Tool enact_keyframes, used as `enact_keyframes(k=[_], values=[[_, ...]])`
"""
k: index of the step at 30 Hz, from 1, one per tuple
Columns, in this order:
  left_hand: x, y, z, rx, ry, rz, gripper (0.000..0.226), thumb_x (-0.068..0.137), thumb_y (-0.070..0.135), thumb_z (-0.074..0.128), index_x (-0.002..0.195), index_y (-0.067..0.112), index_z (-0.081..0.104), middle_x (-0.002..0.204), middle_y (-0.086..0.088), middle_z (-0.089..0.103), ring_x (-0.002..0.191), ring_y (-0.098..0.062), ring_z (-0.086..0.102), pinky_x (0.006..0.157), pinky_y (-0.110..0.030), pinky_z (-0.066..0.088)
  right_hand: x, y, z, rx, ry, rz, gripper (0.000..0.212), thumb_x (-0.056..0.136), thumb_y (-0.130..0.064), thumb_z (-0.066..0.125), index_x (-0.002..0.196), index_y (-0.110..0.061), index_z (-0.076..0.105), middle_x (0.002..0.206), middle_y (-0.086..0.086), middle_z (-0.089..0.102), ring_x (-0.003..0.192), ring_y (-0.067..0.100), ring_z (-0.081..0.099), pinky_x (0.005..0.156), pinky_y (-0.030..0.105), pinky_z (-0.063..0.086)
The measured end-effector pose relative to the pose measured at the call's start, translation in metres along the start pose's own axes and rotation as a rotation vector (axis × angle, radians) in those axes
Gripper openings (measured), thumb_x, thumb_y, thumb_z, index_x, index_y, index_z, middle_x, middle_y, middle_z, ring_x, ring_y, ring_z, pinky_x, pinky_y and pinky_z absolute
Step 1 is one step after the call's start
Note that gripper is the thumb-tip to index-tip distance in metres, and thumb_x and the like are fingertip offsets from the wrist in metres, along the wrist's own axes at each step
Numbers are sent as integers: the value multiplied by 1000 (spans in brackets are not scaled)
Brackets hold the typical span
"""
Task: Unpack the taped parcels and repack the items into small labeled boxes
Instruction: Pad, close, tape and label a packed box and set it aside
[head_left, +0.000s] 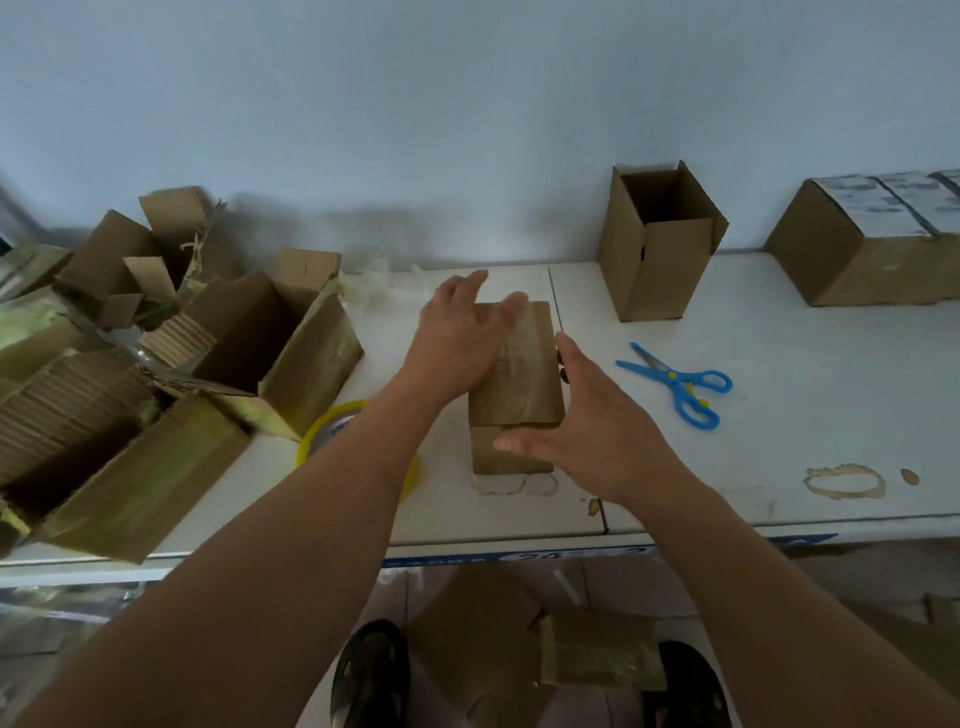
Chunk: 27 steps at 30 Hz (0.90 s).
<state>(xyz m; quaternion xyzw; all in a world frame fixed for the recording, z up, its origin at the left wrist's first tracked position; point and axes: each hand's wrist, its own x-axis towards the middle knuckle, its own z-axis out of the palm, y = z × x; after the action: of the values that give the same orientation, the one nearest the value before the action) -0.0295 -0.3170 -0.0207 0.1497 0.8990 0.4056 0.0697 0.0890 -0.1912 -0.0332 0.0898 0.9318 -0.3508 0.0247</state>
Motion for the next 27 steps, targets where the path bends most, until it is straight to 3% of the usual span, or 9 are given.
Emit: enact_keyframes(k=[3,6,14,19,22,25,27], values=[[9,0,7,12,-192,-85,75,88,64,55,149,25,33,151,2,28,126,-20,43,99,-36,44,7,6,11,37,0,22,118,56,-78,70,150,-30,17,139,-8,47,120,13,52,101,41,47],[13,-4,9,-41,-210,-113,76,84,62,63,145,24,36,142,3,33,109,-16,46,87,-32,46,11,10,18,89,-1,41,113,60,-69,76,150,-25,24,138,-4,48,120,15,52,104,39,45],[17,-5,7,28,-255,-95,68,92,59,52,146,23,32,144,-1,32,115,-21,47,87,-32,44,10,14,22,114,21,22,114,62,-56,83,151,-20,21,143,0,42,124,18,48,106,41,43],[15,-3,5,72,-247,-110,64,94,59,48,144,22,33,145,-3,32,120,-25,48,98,-39,47,3,9,20,153,4,36,108,65,-54,83,150,-21,24,141,-2,44,123,17,49,105,38,44],[9,-2,-4,133,-264,-124,62,92,63,49,136,20,40,133,-2,42,114,-22,51,91,-37,47,-8,5,14,168,-80,37,93,69,-51,82,143,-28,30,129,-10,50,117,11,51,97,28,46],[7,1,-9,356,-292,-163,64,92,72,36,121,17,49,112,0,52,105,-24,55,90,-41,46,-18,-3,3,230,-298,48,66,76,-47,78,125,-40,35,106,-25,51,104,0,55,78,11,40],[7,6,-2,512,-210,-89,62,95,68,25,119,18,53,110,0,56,105,-26,56,89,-43,44,-20,-12,1,376,-377,120,58,84,-54,66,130,-37,37,112,-19,55,103,0,54,81,17,40]])
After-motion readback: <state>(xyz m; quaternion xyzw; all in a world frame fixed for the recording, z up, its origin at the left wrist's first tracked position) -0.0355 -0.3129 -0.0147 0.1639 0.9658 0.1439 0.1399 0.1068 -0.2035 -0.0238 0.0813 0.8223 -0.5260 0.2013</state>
